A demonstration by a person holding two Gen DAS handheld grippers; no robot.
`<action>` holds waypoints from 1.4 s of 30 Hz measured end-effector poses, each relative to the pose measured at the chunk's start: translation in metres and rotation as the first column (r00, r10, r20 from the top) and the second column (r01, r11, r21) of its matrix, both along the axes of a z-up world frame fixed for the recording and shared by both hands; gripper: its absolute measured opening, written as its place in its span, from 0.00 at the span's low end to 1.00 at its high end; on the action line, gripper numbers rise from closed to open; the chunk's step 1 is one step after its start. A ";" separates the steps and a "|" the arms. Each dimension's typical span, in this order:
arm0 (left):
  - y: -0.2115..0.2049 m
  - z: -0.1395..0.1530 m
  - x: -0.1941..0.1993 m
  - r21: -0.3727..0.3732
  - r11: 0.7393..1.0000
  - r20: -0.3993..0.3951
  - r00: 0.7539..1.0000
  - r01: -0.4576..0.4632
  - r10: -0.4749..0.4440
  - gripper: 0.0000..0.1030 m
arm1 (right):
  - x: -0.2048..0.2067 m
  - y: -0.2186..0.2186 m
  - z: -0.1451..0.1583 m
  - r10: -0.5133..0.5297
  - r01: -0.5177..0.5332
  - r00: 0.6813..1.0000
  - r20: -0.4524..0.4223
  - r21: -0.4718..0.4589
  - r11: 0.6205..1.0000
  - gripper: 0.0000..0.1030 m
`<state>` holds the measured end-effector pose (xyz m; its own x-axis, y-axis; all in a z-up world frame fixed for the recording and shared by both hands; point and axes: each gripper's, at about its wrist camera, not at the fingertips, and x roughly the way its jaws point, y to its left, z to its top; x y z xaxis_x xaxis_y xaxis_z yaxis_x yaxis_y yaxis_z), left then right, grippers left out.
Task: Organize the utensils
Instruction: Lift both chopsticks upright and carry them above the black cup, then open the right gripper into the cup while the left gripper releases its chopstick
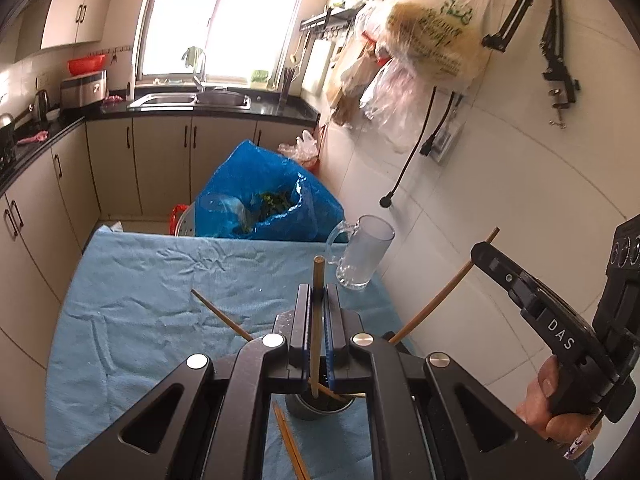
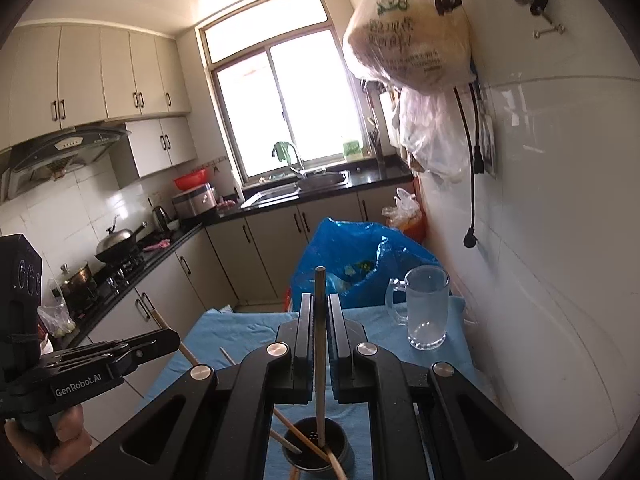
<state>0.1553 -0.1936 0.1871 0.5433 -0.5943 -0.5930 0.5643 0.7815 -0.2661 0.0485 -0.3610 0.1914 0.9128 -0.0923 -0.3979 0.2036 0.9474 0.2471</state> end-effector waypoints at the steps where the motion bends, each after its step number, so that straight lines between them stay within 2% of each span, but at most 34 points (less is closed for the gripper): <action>1: -0.002 -0.005 0.003 0.005 1.000 -0.008 1.000 0.000 0.000 0.05 | 0.004 -0.002 -0.004 0.003 -0.003 1.000 -0.012 -0.001 1.000 0.06; 10: -0.014 -0.045 0.021 0.033 0.999 -0.066 0.998 0.005 -0.003 0.06 | 0.034 -0.008 -0.042 0.039 -0.038 0.991 -0.127 0.005 0.999 0.09; 12: -0.015 -0.048 0.023 0.039 0.999 -0.072 0.997 0.005 -0.002 0.06 | 0.037 -0.009 -0.046 0.043 -0.042 0.990 -0.137 0.011 0.999 0.27; 14: -0.014 -0.048 0.025 0.035 0.999 -0.081 0.997 0.005 -0.002 0.08 | 0.037 -0.011 -0.048 0.046 -0.044 0.990 -0.132 0.019 0.999 0.27; 16: -0.012 -0.048 0.025 0.032 0.999 -0.080 0.997 0.003 -0.001 0.16 | 0.035 -0.012 -0.048 0.044 -0.041 0.991 -0.128 0.024 0.999 0.27; 23: -0.007 -0.042 0.018 0.029 1.000 -0.064 0.998 0.007 -0.005 0.16 | 0.026 -0.013 -0.046 0.035 -0.031 0.993 -0.115 0.036 0.999 0.27; 29: 0.011 -0.040 0.011 0.021 1.000 -0.065 0.998 -0.001 0.003 0.17 | -0.001 -0.016 -0.035 0.013 -0.010 0.997 -0.073 0.042 0.999 0.27; 35: 0.045 -0.042 -0.005 -0.001 1.000 -0.060 0.998 -0.029 0.029 0.21 | -0.048 -0.016 -0.027 0.004 -0.003 1.000 -0.005 0.074 0.997 0.27; 39: 0.075 -0.052 -0.020 0.017 0.997 -0.037 0.997 -0.070 0.071 0.23 | -0.083 -0.006 -0.037 0.009 -0.011 1.000 0.015 0.080 0.997 0.28; 42: 0.098 -0.070 -0.030 0.019 0.996 -0.060 0.994 -0.092 0.093 0.24 | -0.101 0.010 -0.062 0.048 -0.047 0.999 -0.011 0.099 0.994 0.28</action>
